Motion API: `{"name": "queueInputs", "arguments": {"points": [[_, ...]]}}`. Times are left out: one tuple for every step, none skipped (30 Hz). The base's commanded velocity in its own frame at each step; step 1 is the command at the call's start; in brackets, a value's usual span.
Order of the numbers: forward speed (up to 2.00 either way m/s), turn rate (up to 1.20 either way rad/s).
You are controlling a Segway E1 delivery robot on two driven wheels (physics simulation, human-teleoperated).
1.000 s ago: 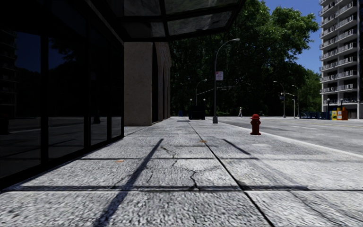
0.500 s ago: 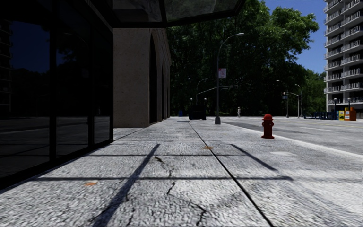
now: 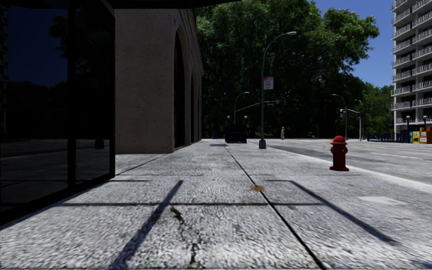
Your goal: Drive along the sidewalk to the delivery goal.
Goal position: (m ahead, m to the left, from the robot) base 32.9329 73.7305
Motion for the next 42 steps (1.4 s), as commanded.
{"name": "queueInputs", "arguments": {"points": [[1.93,0.0],[1.93,0.0],[1.93,0.0],[1.93,0.0],[1.93,0.0],[1.93,0.0],[1.93,0.0],[1.93,0.0],[1.93,0.0],[1.93,0.0],[1.93,0.0],[1.93,0.0],[1.93,0.0],[1.93,0.0],[1.93,0.0],[1.93,0.0],[1.93,0.0],[1.93,0.0],[1.93,0.0],[1.93,0.0],[1.93,0.0],[1.93,0.0],[1.93,0.0],[1.93,0.0],[1.93,0.0],[1.93,0.0],[1.93,0.0],[1.93,0.0],[1.93,0.0],[1.93,0.0],[1.93,0.0],[1.93,0.0],[1.93,0.0],[1.93,0.0],[1.93,0.0],[1.93,0.0],[1.93,0.0],[1.93,0.0],[1.93,0.0],[1.93,0.0],[1.93,0.0],[1.93,0.0]]}}
